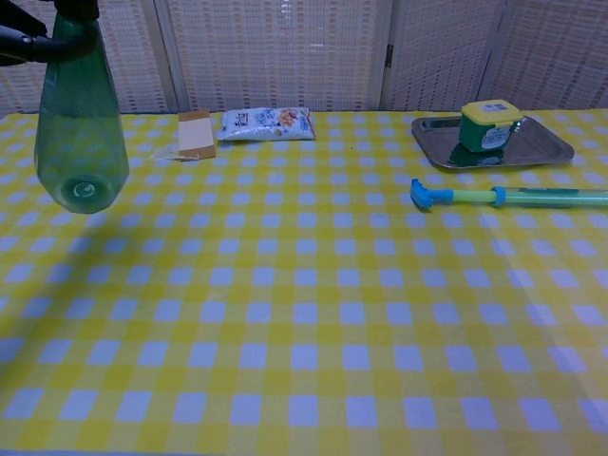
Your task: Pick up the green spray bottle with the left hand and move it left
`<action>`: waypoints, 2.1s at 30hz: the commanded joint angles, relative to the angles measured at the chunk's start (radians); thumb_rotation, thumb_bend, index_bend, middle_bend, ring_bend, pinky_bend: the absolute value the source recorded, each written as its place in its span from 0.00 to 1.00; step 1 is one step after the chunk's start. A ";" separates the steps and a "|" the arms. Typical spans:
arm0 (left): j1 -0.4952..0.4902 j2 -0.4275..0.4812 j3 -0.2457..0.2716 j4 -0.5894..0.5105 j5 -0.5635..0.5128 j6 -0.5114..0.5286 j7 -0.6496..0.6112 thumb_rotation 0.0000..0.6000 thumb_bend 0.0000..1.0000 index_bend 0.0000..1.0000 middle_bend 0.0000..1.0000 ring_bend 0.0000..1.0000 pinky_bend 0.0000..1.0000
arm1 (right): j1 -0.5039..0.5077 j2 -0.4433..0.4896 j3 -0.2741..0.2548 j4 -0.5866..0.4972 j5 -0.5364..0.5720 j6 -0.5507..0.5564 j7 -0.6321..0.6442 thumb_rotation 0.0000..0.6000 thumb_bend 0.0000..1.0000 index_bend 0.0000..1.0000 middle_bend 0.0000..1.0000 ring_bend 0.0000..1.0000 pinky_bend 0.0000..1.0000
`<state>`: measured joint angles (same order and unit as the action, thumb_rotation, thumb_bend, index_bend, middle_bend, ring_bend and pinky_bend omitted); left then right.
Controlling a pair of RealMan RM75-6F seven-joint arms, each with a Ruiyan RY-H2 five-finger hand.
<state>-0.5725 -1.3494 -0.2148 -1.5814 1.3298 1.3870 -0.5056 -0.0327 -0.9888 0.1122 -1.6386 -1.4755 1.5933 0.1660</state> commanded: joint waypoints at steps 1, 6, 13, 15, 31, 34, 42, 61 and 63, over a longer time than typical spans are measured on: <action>0.033 0.017 -0.017 -0.020 -0.050 -0.031 -0.022 1.00 0.42 0.67 0.73 1.00 1.00 | 0.001 0.000 -0.001 -0.001 -0.001 -0.001 -0.001 1.00 0.35 0.00 0.00 0.00 0.00; 0.067 -0.022 -0.029 0.014 -0.077 -0.023 -0.075 1.00 0.42 0.66 0.73 1.00 1.00 | 0.001 0.001 -0.005 -0.002 -0.006 -0.001 -0.003 1.00 0.35 0.00 0.00 0.00 0.00; 0.106 -0.130 -0.082 0.145 -0.083 0.047 -0.197 1.00 0.42 0.66 0.73 1.00 1.00 | 0.003 0.000 -0.006 -0.001 -0.004 -0.006 -0.005 1.00 0.35 0.00 0.00 0.00 0.00; 0.112 -0.140 -0.092 0.163 -0.085 0.046 -0.221 1.00 0.42 0.66 0.73 1.00 1.00 | 0.003 0.000 -0.007 -0.001 -0.004 -0.006 -0.006 1.00 0.35 0.00 0.00 0.00 0.00; 0.133 -0.226 -0.109 0.267 -0.072 0.017 -0.260 1.00 0.42 0.67 0.73 1.00 1.00 | 0.006 0.000 -0.014 0.002 -0.008 -0.013 -0.015 1.00 0.35 0.00 0.00 0.00 0.00; 0.134 -0.238 -0.114 0.283 -0.079 0.001 -0.269 1.00 0.42 0.67 0.73 1.00 1.00 | 0.004 0.002 -0.018 0.002 -0.015 -0.009 -0.012 1.00 0.35 0.00 0.00 0.00 0.00; 0.138 -0.255 -0.126 0.328 -0.079 -0.021 -0.288 1.00 0.42 0.67 0.73 1.00 1.00 | 0.007 0.000 -0.023 0.004 -0.019 -0.017 -0.015 1.00 0.35 0.00 0.00 0.00 0.00; 0.147 -0.250 -0.101 0.366 0.008 -0.022 -0.378 1.00 0.26 0.41 0.48 1.00 1.00 | 0.008 0.000 -0.033 0.003 -0.031 -0.016 -0.019 1.00 0.35 0.00 0.00 0.00 0.00; 0.148 -0.249 -0.101 0.365 0.011 -0.022 -0.380 1.00 0.24 0.40 0.46 1.00 1.00 | 0.007 0.000 -0.033 0.003 -0.033 -0.015 -0.019 1.00 0.35 0.00 0.00 0.00 0.00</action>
<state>-0.4250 -1.5990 -0.3162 -1.2163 1.3396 1.3650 -0.8854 -0.0253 -0.9885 0.0793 -1.6360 -1.5081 1.5784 0.1473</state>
